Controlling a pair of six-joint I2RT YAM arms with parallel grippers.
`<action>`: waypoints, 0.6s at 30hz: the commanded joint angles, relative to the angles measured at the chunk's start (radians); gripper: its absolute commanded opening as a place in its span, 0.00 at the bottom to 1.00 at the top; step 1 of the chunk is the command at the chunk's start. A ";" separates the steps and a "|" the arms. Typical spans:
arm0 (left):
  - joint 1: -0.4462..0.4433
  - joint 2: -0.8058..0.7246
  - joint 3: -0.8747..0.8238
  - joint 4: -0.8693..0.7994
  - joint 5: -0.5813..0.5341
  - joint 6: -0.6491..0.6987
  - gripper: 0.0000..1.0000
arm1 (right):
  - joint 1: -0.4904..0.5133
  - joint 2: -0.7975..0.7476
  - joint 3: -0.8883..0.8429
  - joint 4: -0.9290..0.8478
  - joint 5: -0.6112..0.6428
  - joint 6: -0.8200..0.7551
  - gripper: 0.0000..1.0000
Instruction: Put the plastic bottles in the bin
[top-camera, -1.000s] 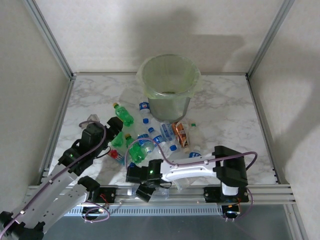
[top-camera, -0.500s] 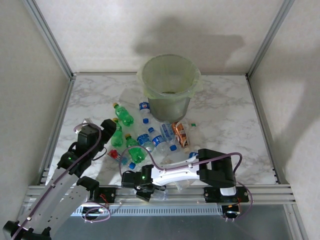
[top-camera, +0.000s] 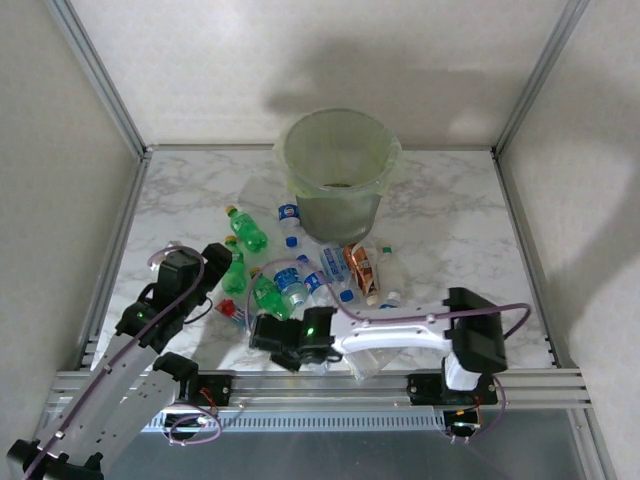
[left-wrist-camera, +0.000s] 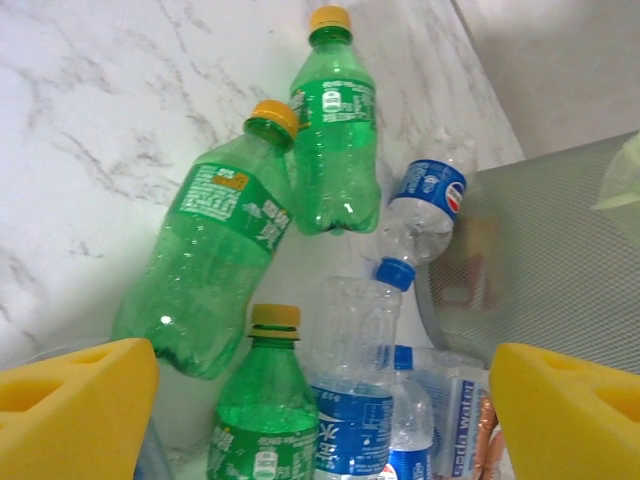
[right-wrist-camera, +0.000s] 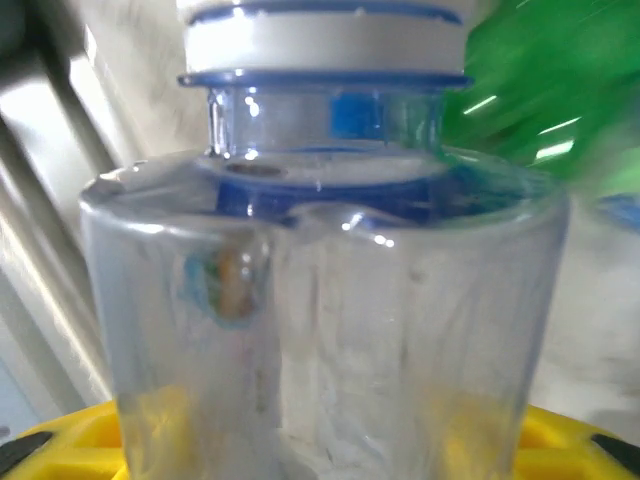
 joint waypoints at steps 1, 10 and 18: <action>0.011 -0.028 0.054 -0.118 -0.053 -0.034 0.86 | -0.090 -0.118 0.097 -0.010 0.139 -0.012 0.48; 0.011 -0.026 0.036 -0.214 -0.052 -0.073 0.80 | -0.408 -0.180 0.443 0.169 0.335 -0.073 0.51; -0.013 0.014 -0.036 -0.214 -0.015 -0.109 0.77 | -0.674 0.034 0.745 0.193 0.285 0.001 0.52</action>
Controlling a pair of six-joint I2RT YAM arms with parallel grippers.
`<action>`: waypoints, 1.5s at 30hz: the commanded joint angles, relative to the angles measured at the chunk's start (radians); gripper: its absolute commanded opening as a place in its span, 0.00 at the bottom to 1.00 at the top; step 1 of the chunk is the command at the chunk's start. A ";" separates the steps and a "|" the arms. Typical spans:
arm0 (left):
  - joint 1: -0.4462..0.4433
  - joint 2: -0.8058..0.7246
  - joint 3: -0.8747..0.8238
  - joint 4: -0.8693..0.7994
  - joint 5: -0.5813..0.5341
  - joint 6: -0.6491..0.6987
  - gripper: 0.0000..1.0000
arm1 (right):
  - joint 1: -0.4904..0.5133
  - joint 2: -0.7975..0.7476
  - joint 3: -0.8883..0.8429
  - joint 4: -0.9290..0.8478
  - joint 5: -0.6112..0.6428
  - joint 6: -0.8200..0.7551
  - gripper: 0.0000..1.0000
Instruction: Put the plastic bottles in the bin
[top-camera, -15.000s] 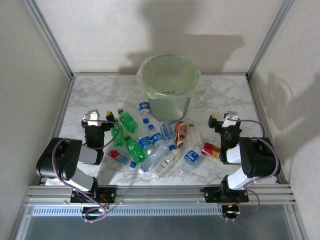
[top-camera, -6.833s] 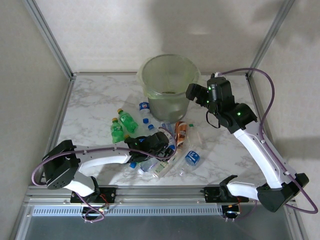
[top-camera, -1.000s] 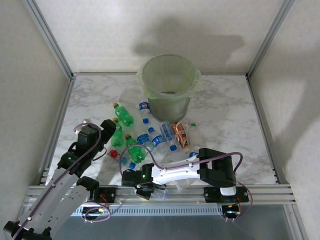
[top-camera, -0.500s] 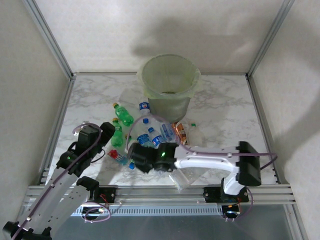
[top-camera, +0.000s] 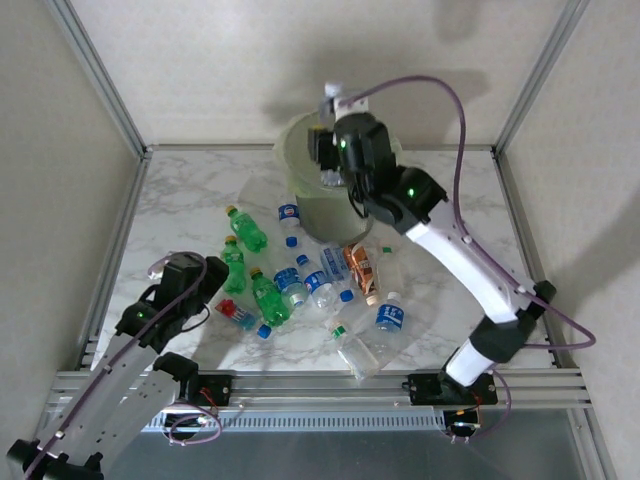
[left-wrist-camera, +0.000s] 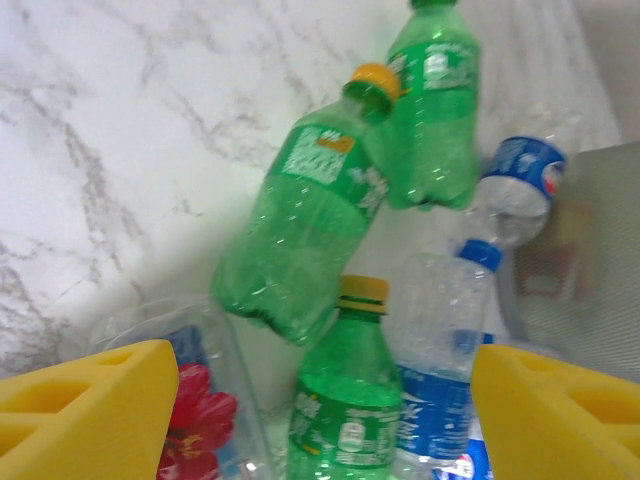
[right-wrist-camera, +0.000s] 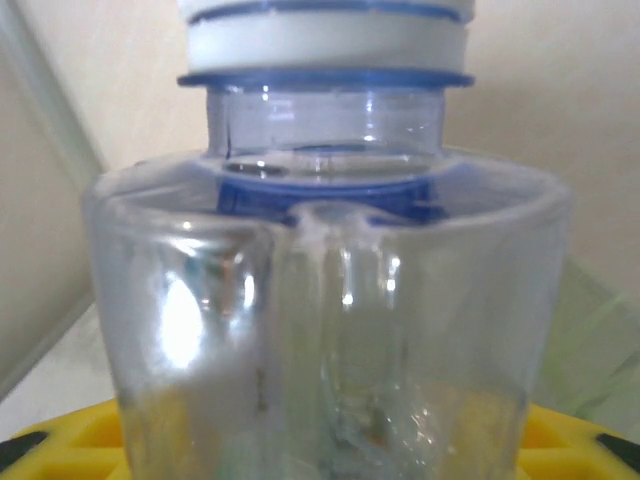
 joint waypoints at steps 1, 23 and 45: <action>-0.014 0.004 -0.030 -0.076 -0.010 -0.088 0.78 | -0.075 0.121 0.100 -0.013 -0.014 0.041 0.53; -0.150 0.120 -0.171 0.053 -0.016 -0.230 0.84 | -0.193 0.153 0.029 -0.019 -0.121 0.137 0.88; -0.214 0.321 -0.121 0.076 -0.067 -0.222 0.70 | -0.050 -0.239 -0.394 0.072 -0.117 0.153 0.88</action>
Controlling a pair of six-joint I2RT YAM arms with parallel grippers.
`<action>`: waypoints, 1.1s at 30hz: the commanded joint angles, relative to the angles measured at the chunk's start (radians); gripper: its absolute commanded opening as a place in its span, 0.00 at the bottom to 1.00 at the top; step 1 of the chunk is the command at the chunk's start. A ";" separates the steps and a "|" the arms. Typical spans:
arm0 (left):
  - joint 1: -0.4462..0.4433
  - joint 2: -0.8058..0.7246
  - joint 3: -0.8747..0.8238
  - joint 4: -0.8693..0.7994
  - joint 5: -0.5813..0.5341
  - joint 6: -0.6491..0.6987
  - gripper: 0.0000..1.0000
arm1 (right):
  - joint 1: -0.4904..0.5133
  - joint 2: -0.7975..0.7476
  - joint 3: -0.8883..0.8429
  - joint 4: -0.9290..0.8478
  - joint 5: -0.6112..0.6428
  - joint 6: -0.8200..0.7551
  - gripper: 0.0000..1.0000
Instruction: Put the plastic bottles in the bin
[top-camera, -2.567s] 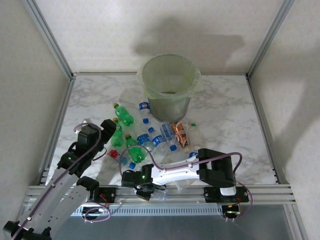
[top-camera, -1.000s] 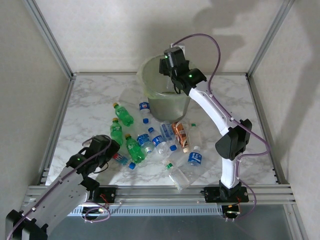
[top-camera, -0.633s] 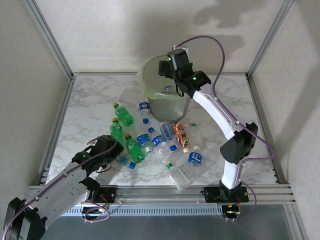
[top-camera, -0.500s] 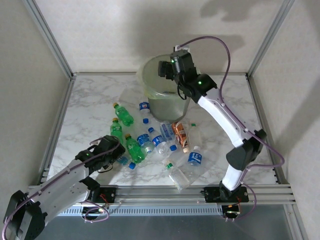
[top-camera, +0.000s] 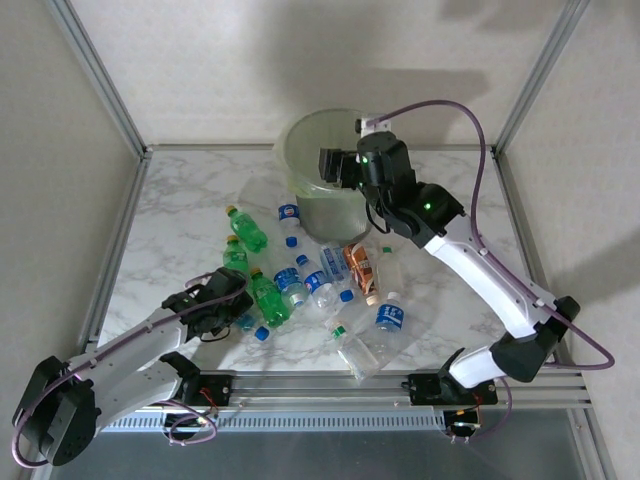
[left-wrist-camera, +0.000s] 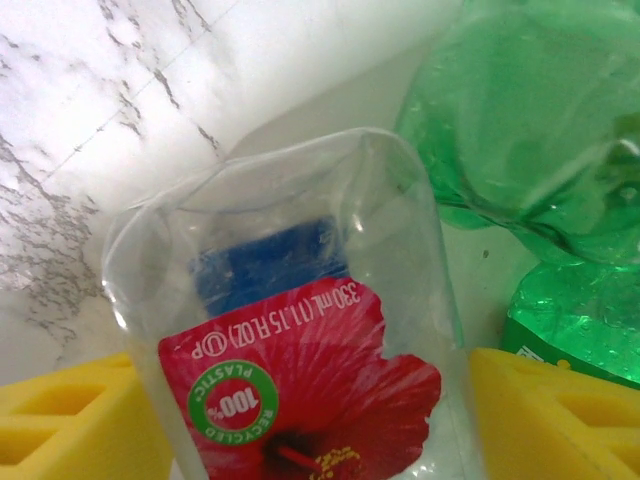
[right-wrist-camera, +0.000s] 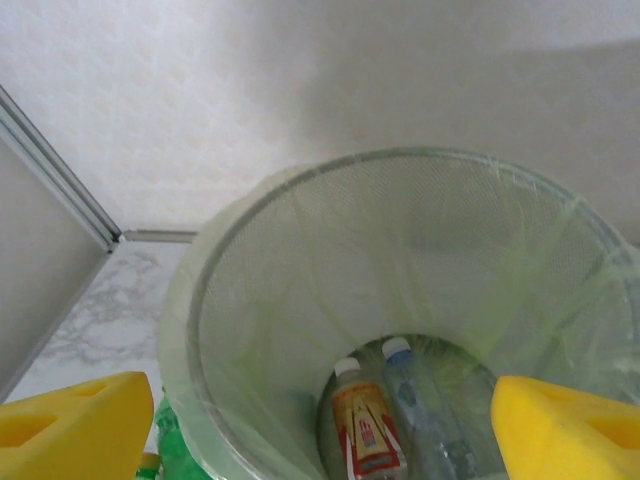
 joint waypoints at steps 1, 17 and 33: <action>-0.009 0.003 0.011 -0.025 -0.067 -0.143 0.69 | 0.008 -0.052 -0.065 0.033 -0.010 0.027 0.87; -0.047 -0.091 0.074 -0.112 -0.058 -0.179 0.54 | 0.057 -0.181 -0.263 0.096 -0.204 0.040 0.87; -0.052 -0.054 0.549 -0.118 -0.073 -0.079 0.49 | 0.148 -0.195 -0.364 0.170 -0.626 0.057 0.94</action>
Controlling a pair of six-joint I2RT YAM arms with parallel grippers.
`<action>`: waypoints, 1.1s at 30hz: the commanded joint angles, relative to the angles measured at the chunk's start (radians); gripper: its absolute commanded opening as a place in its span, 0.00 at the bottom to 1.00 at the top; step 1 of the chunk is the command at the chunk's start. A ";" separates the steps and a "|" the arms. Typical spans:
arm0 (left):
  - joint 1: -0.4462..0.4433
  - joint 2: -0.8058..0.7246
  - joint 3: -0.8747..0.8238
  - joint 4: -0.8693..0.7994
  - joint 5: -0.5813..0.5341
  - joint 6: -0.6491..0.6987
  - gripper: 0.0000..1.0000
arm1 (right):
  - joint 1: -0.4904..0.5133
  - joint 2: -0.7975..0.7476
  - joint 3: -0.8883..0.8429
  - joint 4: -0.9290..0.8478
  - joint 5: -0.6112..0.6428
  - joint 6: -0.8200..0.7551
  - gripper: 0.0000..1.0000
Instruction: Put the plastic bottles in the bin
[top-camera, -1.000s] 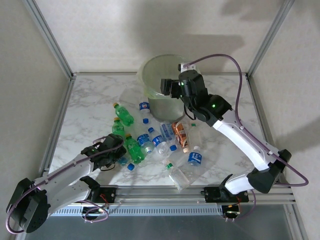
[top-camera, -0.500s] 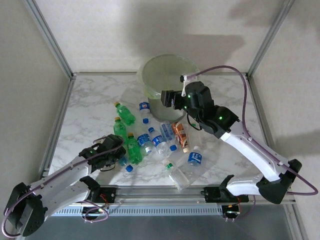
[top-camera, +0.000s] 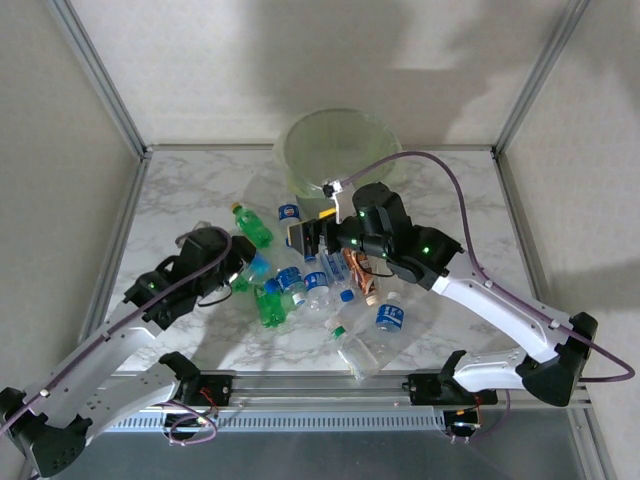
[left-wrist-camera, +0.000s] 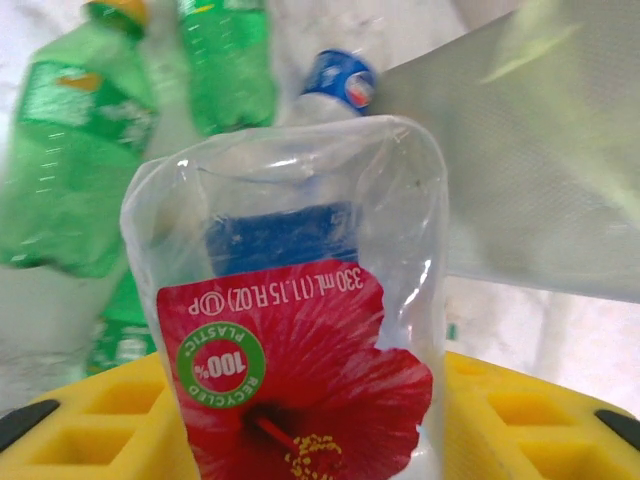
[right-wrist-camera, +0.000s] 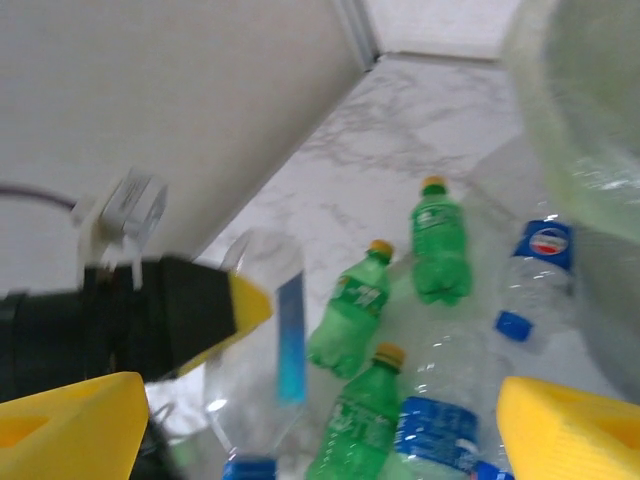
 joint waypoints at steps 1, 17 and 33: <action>-0.006 0.044 0.109 -0.032 -0.064 -0.077 0.49 | 0.015 -0.015 -0.026 0.036 -0.104 0.018 0.97; -0.006 0.175 0.297 0.176 0.083 0.009 0.49 | 0.016 0.083 0.070 0.045 -0.163 0.043 0.99; -0.006 0.189 0.308 0.266 0.177 0.047 0.51 | 0.017 0.175 0.166 0.057 -0.134 0.053 0.86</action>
